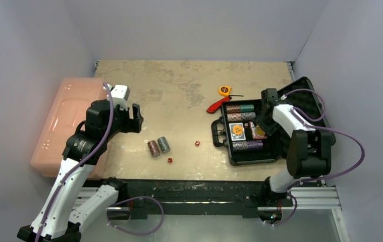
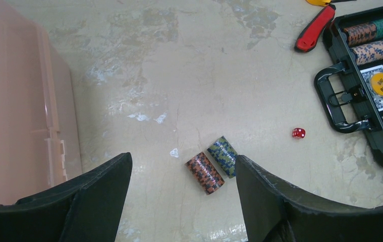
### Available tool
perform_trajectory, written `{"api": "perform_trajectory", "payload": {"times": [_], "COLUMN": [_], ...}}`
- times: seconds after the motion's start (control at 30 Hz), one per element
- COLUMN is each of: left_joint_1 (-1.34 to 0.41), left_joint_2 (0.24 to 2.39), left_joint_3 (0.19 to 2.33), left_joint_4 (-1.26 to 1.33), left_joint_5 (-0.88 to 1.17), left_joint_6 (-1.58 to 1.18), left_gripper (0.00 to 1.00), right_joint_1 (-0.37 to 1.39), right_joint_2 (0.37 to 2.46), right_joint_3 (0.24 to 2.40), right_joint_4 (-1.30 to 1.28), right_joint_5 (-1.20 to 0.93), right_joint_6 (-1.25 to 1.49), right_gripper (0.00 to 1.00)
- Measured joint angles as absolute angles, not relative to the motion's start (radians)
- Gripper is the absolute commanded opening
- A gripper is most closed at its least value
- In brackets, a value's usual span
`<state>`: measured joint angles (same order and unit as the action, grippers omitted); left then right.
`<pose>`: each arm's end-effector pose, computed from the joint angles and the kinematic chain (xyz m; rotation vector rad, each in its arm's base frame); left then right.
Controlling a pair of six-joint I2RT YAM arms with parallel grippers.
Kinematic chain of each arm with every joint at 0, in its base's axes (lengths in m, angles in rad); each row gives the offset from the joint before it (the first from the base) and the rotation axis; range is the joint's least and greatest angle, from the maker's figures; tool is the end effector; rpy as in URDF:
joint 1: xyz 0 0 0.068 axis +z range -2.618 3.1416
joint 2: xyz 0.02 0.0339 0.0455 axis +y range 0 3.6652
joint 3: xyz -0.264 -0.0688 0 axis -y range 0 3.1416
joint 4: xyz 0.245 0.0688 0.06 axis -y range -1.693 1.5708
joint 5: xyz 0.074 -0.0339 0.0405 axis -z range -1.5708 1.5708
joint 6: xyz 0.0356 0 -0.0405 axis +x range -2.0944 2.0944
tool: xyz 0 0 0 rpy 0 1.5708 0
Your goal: Pack up texas hold em set
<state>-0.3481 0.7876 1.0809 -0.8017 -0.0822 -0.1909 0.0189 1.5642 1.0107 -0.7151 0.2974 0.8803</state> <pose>0.1388 -0.0472 0.3756 0.1135 2.0834 -0.2436 0.2905 -0.0049 0.1966 1.1992 2.4604 -0.1881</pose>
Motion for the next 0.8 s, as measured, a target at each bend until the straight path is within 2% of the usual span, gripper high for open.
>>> {"api": "perform_trajectory", "payload": {"times": [0.1, 0.23, 0.3, 0.37, 0.43, 0.5, 0.57, 0.6, 0.8], "left_joint_1": [-0.348, -0.348, -0.348, -0.348, -0.348, -0.348, -0.348, -0.348, -0.348], "left_joint_2": [0.788, 0.788, 0.788, 0.788, 0.787, 0.787, 0.787, 0.787, 0.788], "left_joint_3": [1.081, 1.081, 1.081, 1.081, 1.081, 1.081, 1.081, 1.081, 1.081], "left_joint_4": [-0.802, -0.802, -0.802, -0.802, -0.802, -0.802, -0.802, -0.802, -0.802], "left_joint_5": [-0.082, -0.082, -0.082, -0.082, -0.082, -0.082, -0.081, -0.081, -0.081], "left_joint_6": [-0.191, -0.191, -0.191, -0.191, -0.191, -0.191, -0.191, -0.191, -0.191], "left_gripper": [0.74, 0.74, 0.74, 0.74, 0.74, 0.74, 0.74, 0.74, 0.74], "right_joint_1": [0.019, 0.019, 0.019, 0.019, 0.019, 0.019, 0.019, 0.019, 0.019], "right_joint_2": [1.564, 1.564, 1.564, 1.562, 1.55, 1.532, 1.513, 1.504, 1.497], "right_joint_3": [1.011, 1.011, 1.009, 1.003, 0.991, 0.979, 0.975, 0.975, 0.976], "right_joint_4": [-0.712, -0.704, -0.69, -0.673, -0.658, -0.65, -0.65, -0.648, -0.649], "right_joint_5": [0.298, 0.296, 0.292, 0.289, 0.287, 0.289, 0.292, 0.295, 0.313], "right_joint_6": [0.878, 0.867, 0.855, 0.844, 0.832, 0.828, 0.824, 0.824, 0.818], "right_gripper": [0.0, 0.11, 0.36, 0.56, 0.7, 0.79, 0.94, 0.98, 0.99]}}
